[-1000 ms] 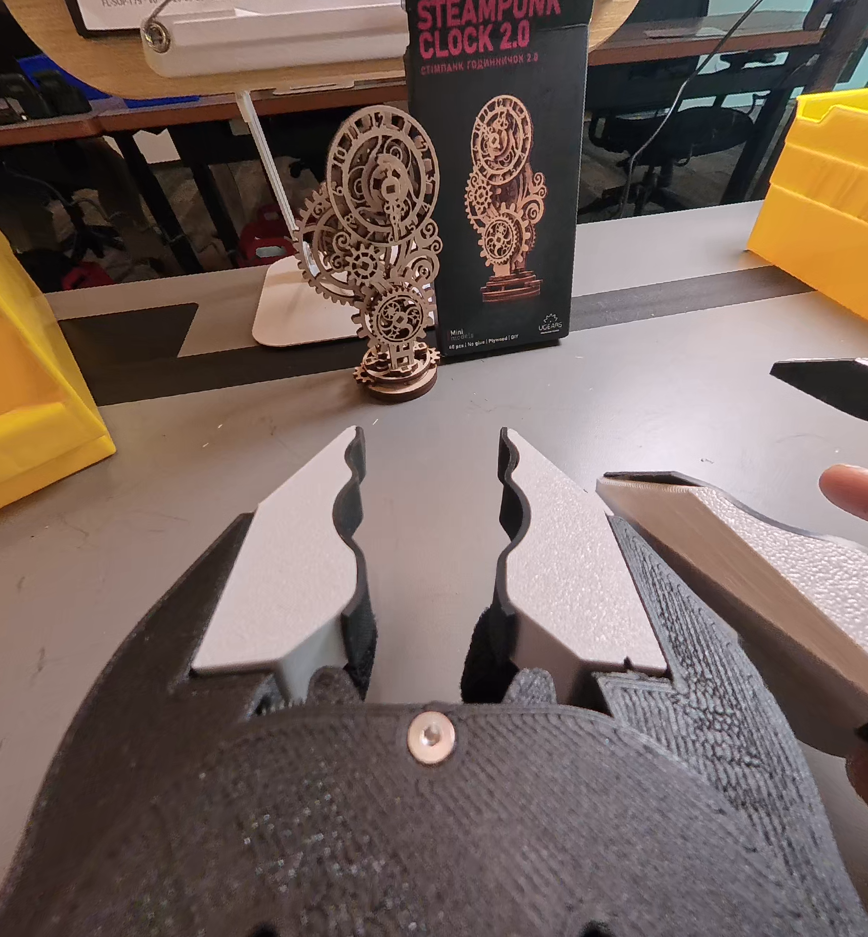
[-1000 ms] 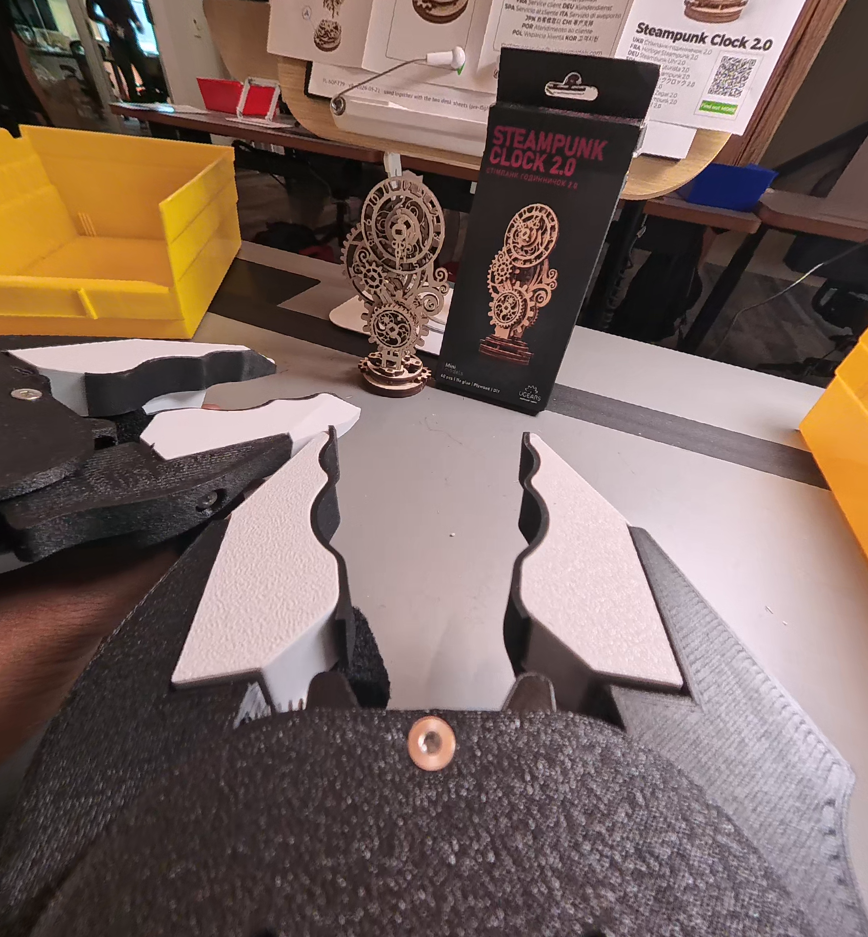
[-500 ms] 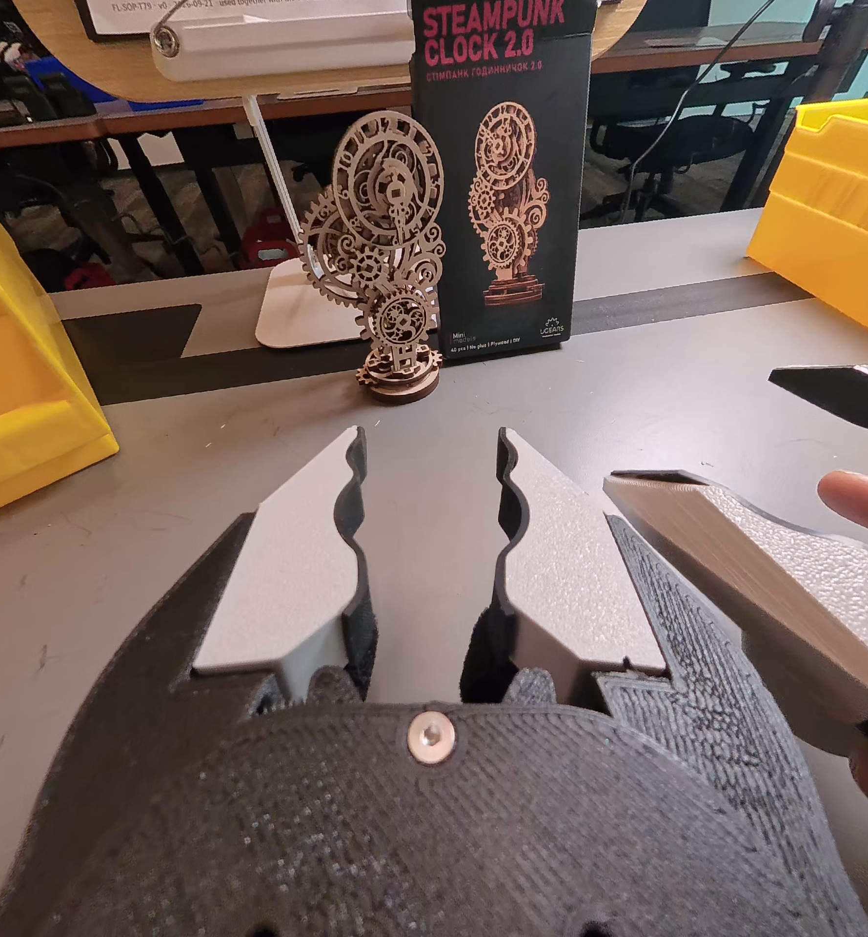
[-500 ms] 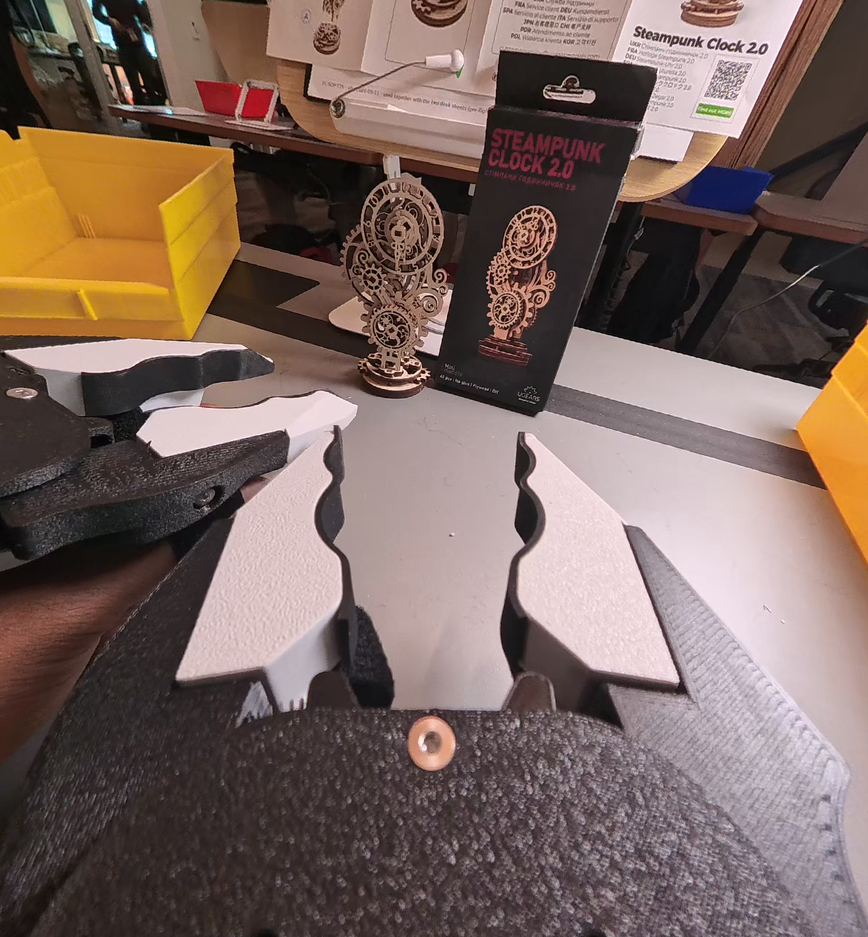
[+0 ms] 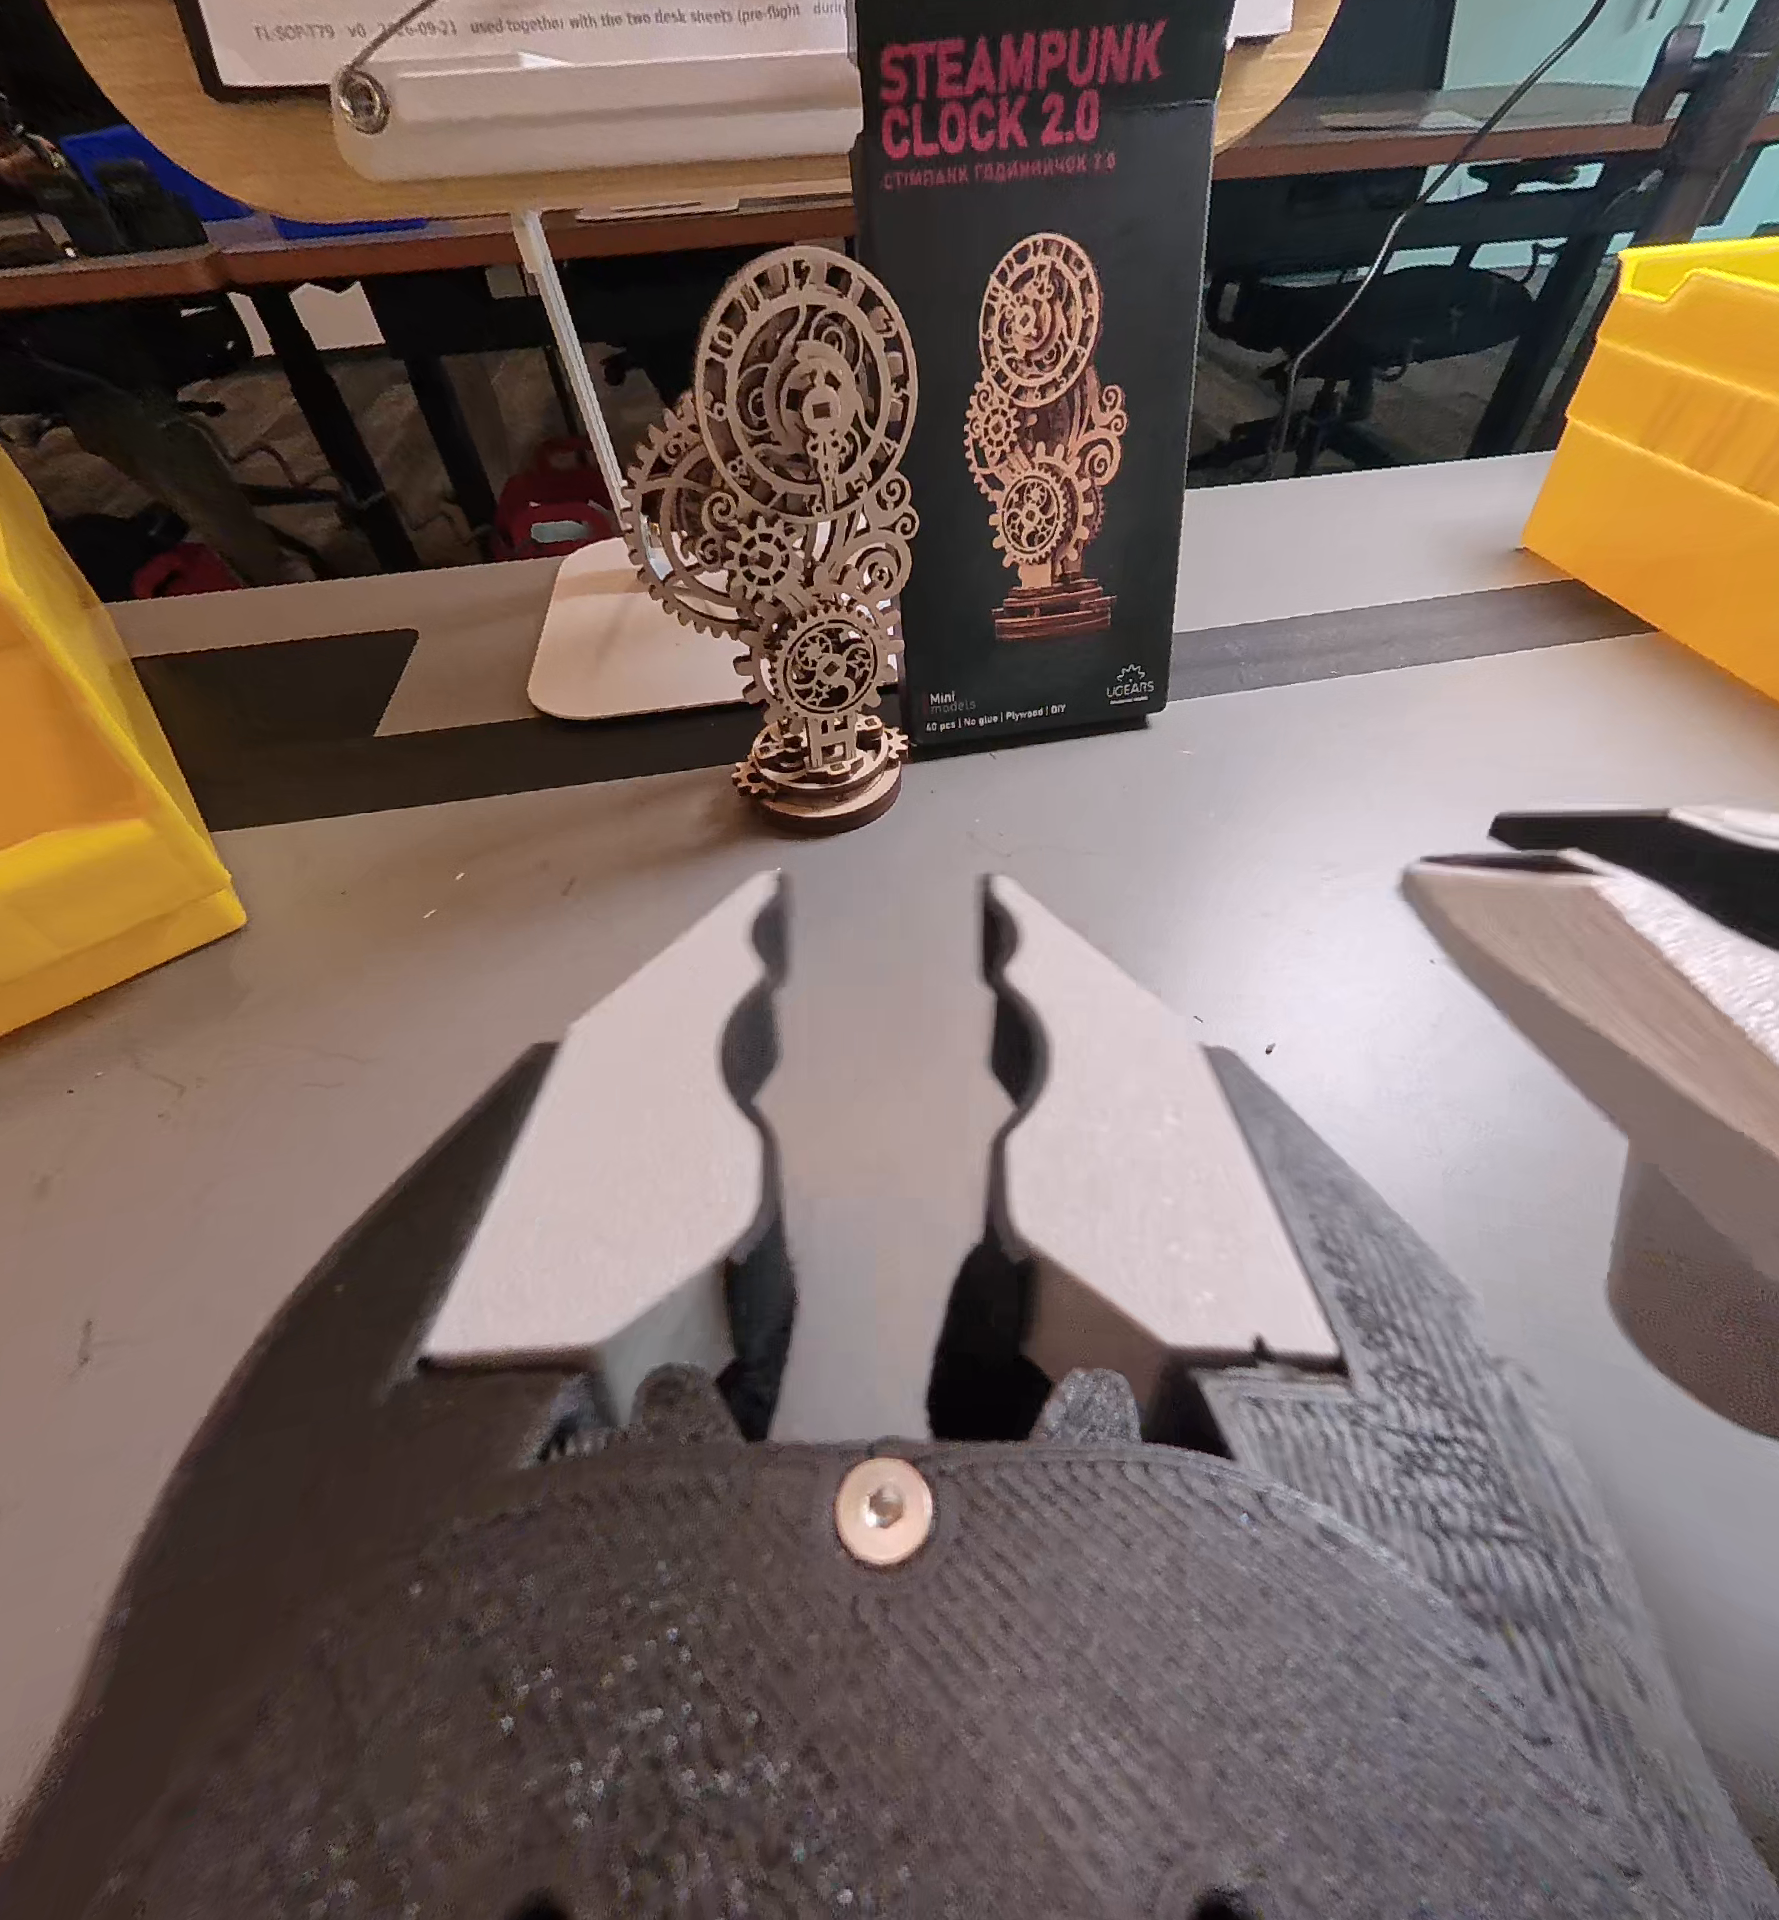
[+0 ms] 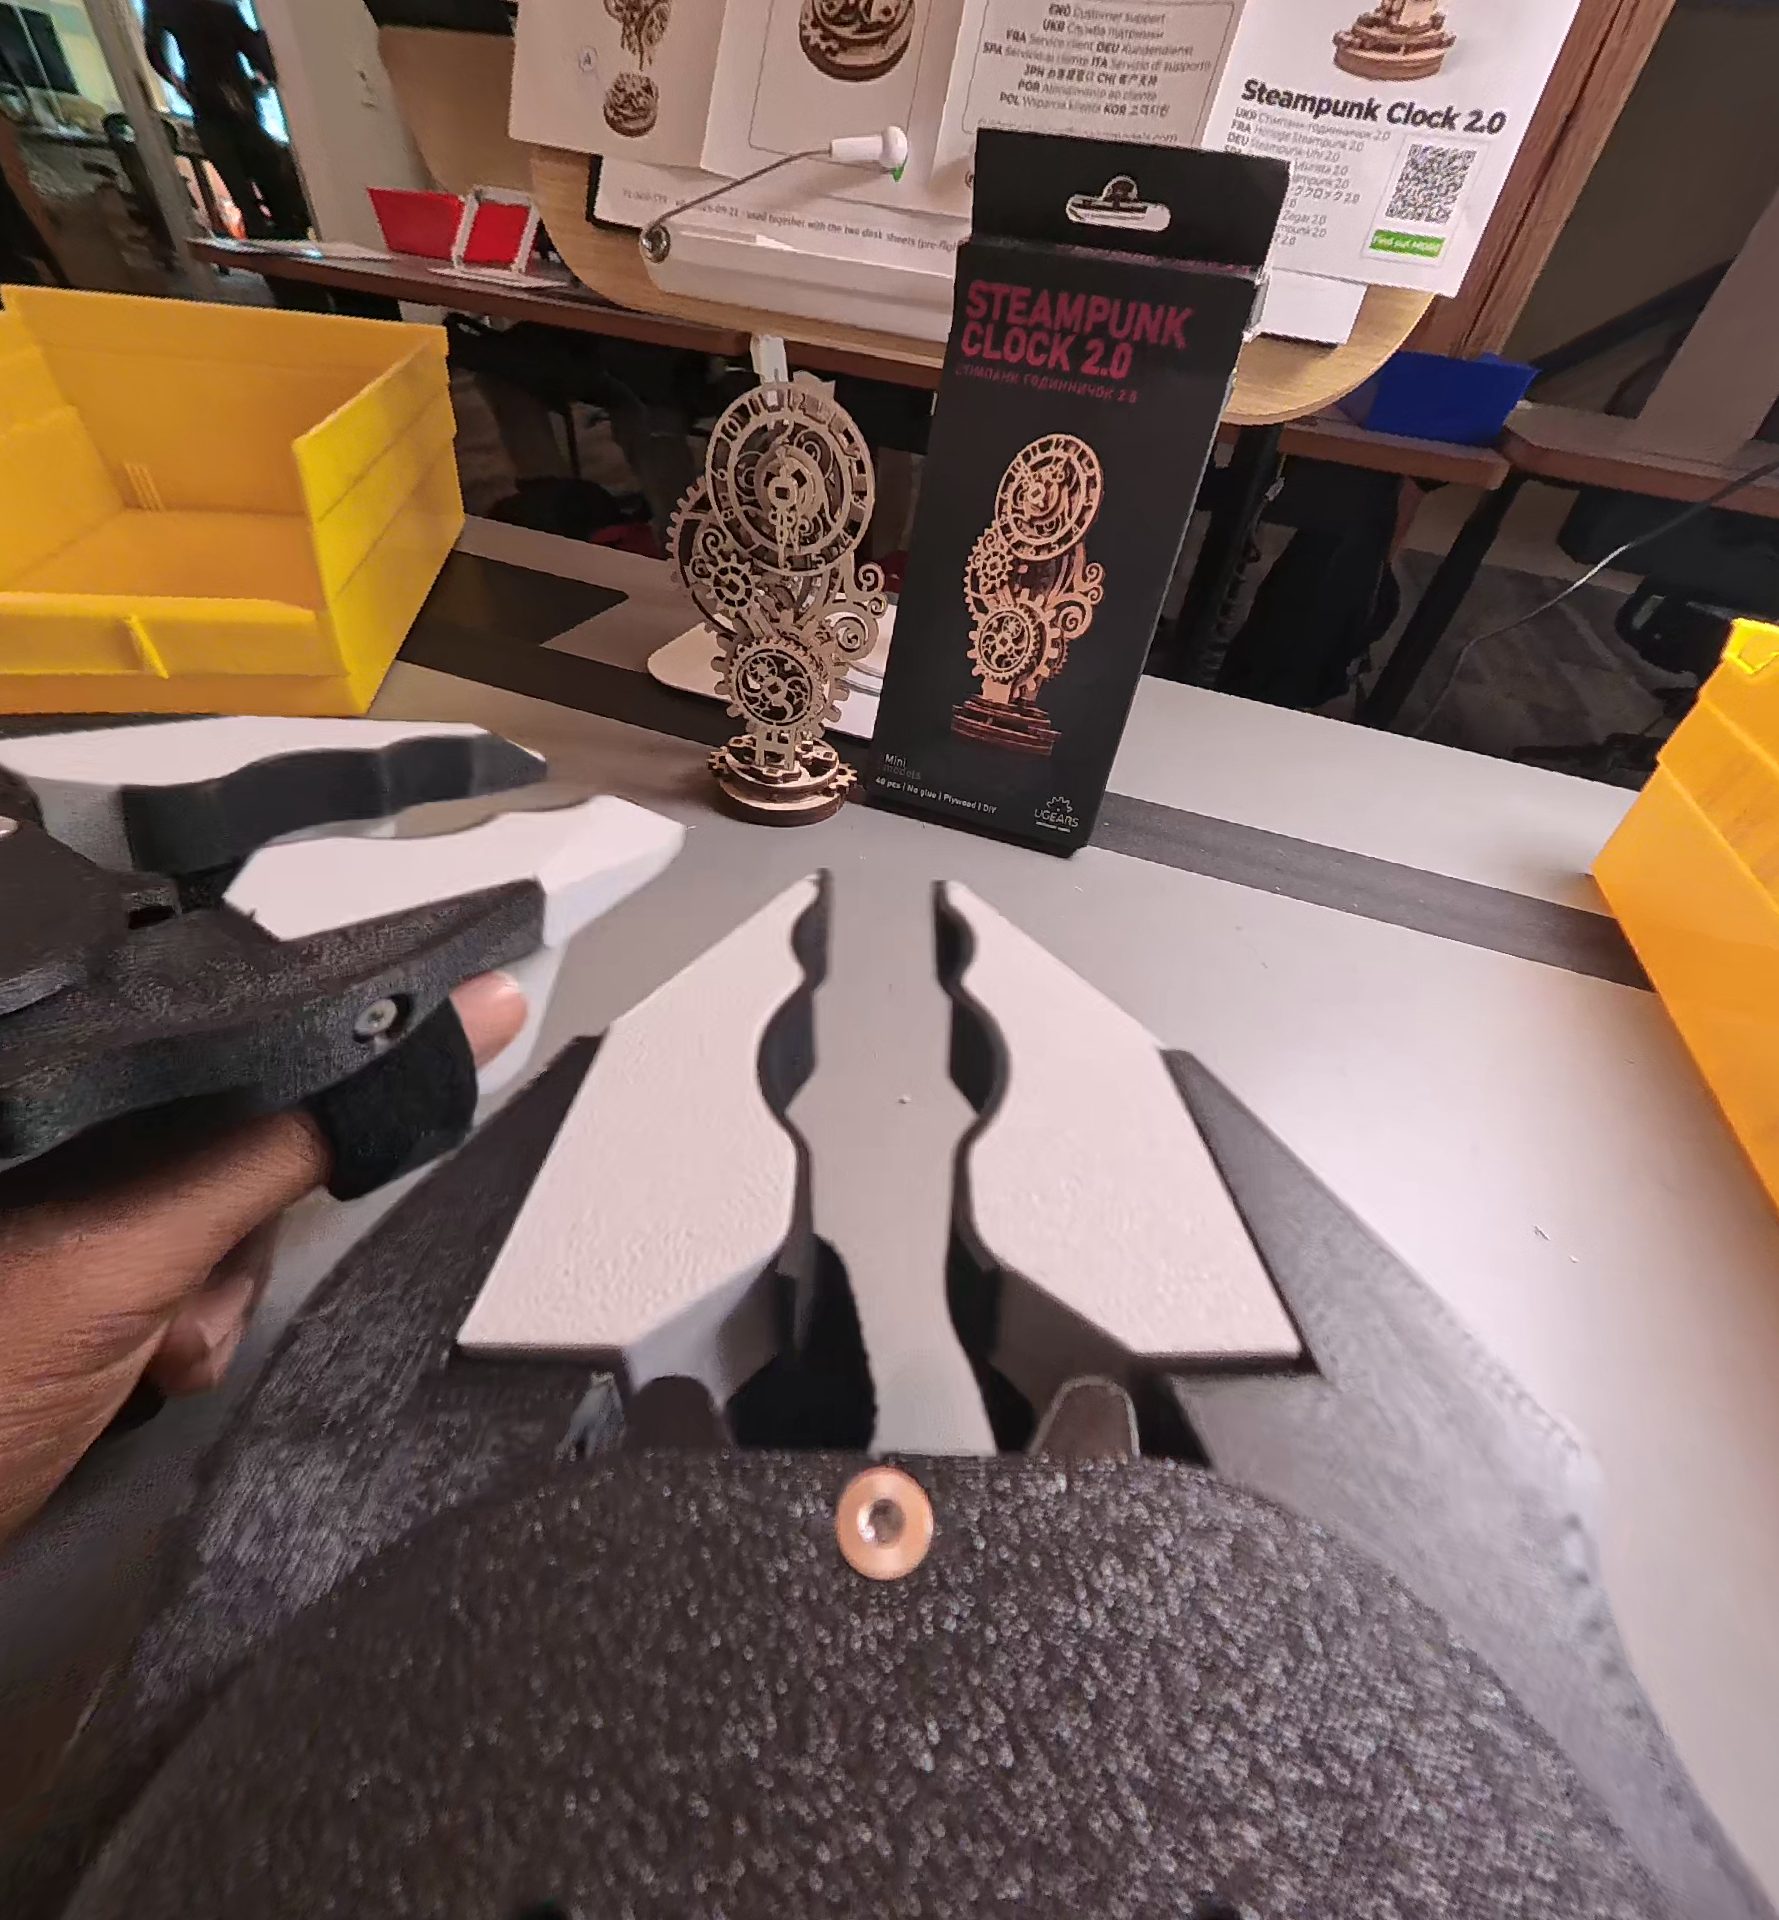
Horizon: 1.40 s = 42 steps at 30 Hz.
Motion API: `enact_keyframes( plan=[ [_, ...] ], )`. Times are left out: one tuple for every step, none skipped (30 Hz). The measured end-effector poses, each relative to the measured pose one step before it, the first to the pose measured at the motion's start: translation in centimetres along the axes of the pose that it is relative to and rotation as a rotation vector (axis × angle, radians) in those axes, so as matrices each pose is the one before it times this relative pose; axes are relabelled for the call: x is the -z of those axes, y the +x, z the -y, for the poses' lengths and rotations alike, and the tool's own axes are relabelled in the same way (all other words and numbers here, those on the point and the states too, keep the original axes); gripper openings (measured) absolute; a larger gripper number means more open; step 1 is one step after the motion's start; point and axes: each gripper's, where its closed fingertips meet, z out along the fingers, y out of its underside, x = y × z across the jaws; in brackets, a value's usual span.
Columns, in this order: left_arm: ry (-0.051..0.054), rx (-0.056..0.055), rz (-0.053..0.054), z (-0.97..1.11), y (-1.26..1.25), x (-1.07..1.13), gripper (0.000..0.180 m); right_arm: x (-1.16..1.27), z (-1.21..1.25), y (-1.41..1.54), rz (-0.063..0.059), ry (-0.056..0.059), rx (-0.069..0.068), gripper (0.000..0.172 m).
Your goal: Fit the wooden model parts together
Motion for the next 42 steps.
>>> enact_keyframes(
  plan=[
    [0.0005, -0.0006, -0.0077, 0.019, 0.108, -0.009, 0.059, 0.019, 0.087, -0.125, 0.0087, 0.0033, -0.0042, 0.036],
    [0.0007, 0.0028, -0.0124, 0.006, 0.121, 0.0, 0.076, 0.022, 0.14, -0.063, 0.0052, 0.0085, -0.0088, 0.051],
    [0.0025, 0.0068, -0.0143, 0.022, 0.111, 0.019, 0.086, 0.015, 0.149, -0.025, 0.0031, 0.0089, -0.0056, 0.061],
    [0.0025, 0.0096, -0.0059, 0.032, -0.018, 0.018, 0.09, 0.023, 0.122, 0.041, -0.0027, 0.0049, 0.0005, 0.066],
    [0.0008, 0.0087, -0.0058, 0.005, -0.015, 0.011, 0.092, 0.022, 0.096, -0.013, 0.0007, 0.0034, 0.0056, 0.071],
    [-0.0005, 0.0077, 0.0016, -0.006, -0.102, -0.001, 0.094, 0.039, 0.078, -0.023, 0.0009, 0.0037, 0.0046, 0.073],
    [-0.0011, 0.0035, -0.0024, -0.013, -0.004, -0.002, 0.094, 0.022, 0.048, 0.018, -0.0027, 0.0021, 0.0025, 0.074],
    [0.0002, 0.0003, -0.001, 0.002, 0.017, -0.001, 0.094, 0.006, 0.016, -0.018, 0.0, 0.0003, 0.0016, 0.074],
    [0.0006, -0.0011, 0.0016, 0.005, -0.013, 0.005, 0.094, 0.004, 0.007, -0.008, 0.0009, 0.0006, -0.0001, 0.074],
    [0.0004, -0.0015, 0.0005, 0.002, 0.009, 0.011, 0.093, 0.008, -0.001, -0.005, 0.0006, 0.0, -0.0002, 0.074],
    [0.0, -0.0008, 0.0008, 0.011, -0.003, -0.001, 0.093, -0.003, -0.014, 0.004, 0.0008, -0.001, -0.0003, 0.074],
    [0.0006, -0.0002, -0.0004, 0.004, 0.008, 0.009, 0.092, 0.003, -0.019, -0.001, -0.0001, -0.0007, -0.0001, 0.074],
    [-0.0006, -0.0004, -0.001, -0.006, 0.016, -0.004, 0.092, -0.005, -0.018, -0.007, 0.0002, -0.0007, 0.0003, 0.074],
    [0.0003, -0.0004, 0.0001, 0.004, -0.005, -0.002, 0.092, -0.001, 0.001, -0.015, 0.0008, 0.0001, -0.0004, 0.074],
    [0.0, -0.0004, -0.0001, -0.001, 0.008, 0.005, 0.091, 0.003, -0.006, -0.015, 0.0009, -0.0004, -0.0002, 0.074],
    [0.0, 0.0, 0.0009, 0.0, -0.012, 0.0, 0.091, -0.005, -0.018, -0.015, 0.0008, -0.0007, 0.0003, 0.074],
    [-0.0001, 0.0003, 0.0006, 0.008, -0.007, 0.004, 0.09, -0.007, -0.027, -0.013, 0.0006, -0.0006, 0.0003, 0.074],
    [-0.0007, -0.0001, -0.0006, -0.015, 0.003, -0.011, 0.09, -0.014, 0.002, -0.015, 0.0012, 0.0, -0.0002, 0.073],
    [-0.0003, -0.0001, 0.0003, 0.008, 0.0, -0.004, 0.09, -0.008, -0.018, -0.01, 0.0014, -0.0005, -0.001, 0.073],
    [0.0001, -0.0003, 0.0, 0.0, 0.006, 0.004, 0.09, 0.002, -0.005, -0.01, 0.0004, -0.0003, -0.0005, 0.073],
    [0.0001, -0.0005, 0.0007, 0.001, -0.013, 0.0, 0.089, 0.0, -0.013, -0.001, 0.0003, -0.0002, 0.0006, 0.073],
    [0.0002, -0.0001, 0.001, 0.002, -0.006, 0.003, 0.089, -0.014, -0.016, -0.006, 0.0001, -0.0007, 0.0007, 0.073],
    [0.0001, 0.0003, -0.0003, 0.003, -0.002, -0.005, 0.088, -0.005, -0.006, -0.001, 0.0001, -0.0005, 0.0007, 0.073],
    [0.0, 0.0004, -0.0003, -0.001, -0.006, 0.004, 0.088, 0.001, -0.002, 0.002, 0.0001, -0.0002, 0.0005, 0.073],
    [0.0005, 0.0004, -0.0005, 0.005, 0.004, 0.005, 0.088, -0.001, 0.014, -0.005, 0.0005, 0.0003, 0.0002, 0.073],
    [0.0003, 0.0004, -0.0013, 0.013, 0.007, 0.004, 0.088, -0.013, 0.015, 0.005, 0.0005, 0.0011, 0.0004, 0.073],
    [0.0005, 0.0007, -0.0021, 0.006, 0.021, 0.0, 0.088, -0.009, 0.049, 0.005, 0.0014, 0.0022, 0.0013, 0.073],
    [-0.0006, 0.0016, -0.0036, -0.002, 0.017, -0.018, 0.088, -0.013, 0.066, 0.013, 0.0009, 0.0034, 0.0028, 0.073],
    [-0.0001, 0.0029, -0.0046, 0.02, -0.007, -0.034, 0.088, -0.037, 0.025, 0.055, -0.0007, 0.0009, 0.0039, 0.072],
    [0.0087, 0.0007, 0.0004, 0.161, -0.131, 0.03, 0.088, -0.03, -0.023, 0.045, 0.0004, -0.0018, 0.0025, 0.072],
    [0.0139, -0.0053, 0.0024, 0.26, -0.18, 0.094, 0.086, -0.017, -0.053, 0.037, 0.0013, -0.0023, 0.0007, 0.072],
    [0.0097, -0.0076, -0.0019, 0.279, -0.127, 0.101, 0.084, 0.013, -0.034, 0.038, 0.0018, -0.0028, 0.0012, 0.072],
    [0.0028, -0.0044, -0.0092, 0.264, -0.042, 0.111, 0.082, 0.065, 0.062, 0.082, 0.0005, -0.0002, 0.0022, 0.071],
    [0.0007, 0.0012, -0.0113, 0.273, -0.046, 0.144, 0.08, 0.116, 0.188, 0.115, -0.0006, 0.0047, 0.0025, 0.071],
    [0.0075, 0.0017, -0.0208, 0.402, 0.031, 0.261, 0.073, 0.16, 0.251, 0.133, -0.0007, 0.0077, 0.0027, 0.07],
    [0.0153, -0.0028, -0.0229, 0.543, 0.009, 0.351, 0.068, 0.203, 0.246, 0.158, -0.0024, 0.0077, 0.0025, 0.069],
    [0.0105, -0.0134, -0.0143, 0.523, -0.159, 0.378, 0.063, 0.222, 0.177, 0.138, -0.0011, 0.0063, 0.0014, 0.068],
    [-0.0005, -0.0215, -0.0155, 0.404, -0.199, 0.383, 0.056, 0.222, 0.125, 0.073, 0.0018, 0.0045, -0.001, 0.068],
    [0.0036, -0.0165, -0.0122, 0.491, -0.353, 0.473, 0.052, 0.199, 0.076, 0.044, 0.0026, 0.0013, -0.0028, 0.068],
    [0.0109, -0.0145, -0.0112, 0.577, -0.444, 0.574, 0.048, 0.195, 0.103, 0.023, 0.0039, -0.0005, -0.0039, 0.067],
    [0.006, -0.0188, -0.0187, 0.467, -0.406, 0.652, 0.043, 0.23, 0.228, 0.022, 0.0038, 0.0039, -0.0048, 0.067],
    [-0.0003, -0.0207, -0.0126, 0.283, -0.527, 0.686, 0.039, 0.304, 0.401, 0.027, 0.005, 0.0099, -0.0049, 0.067]
  ],
)
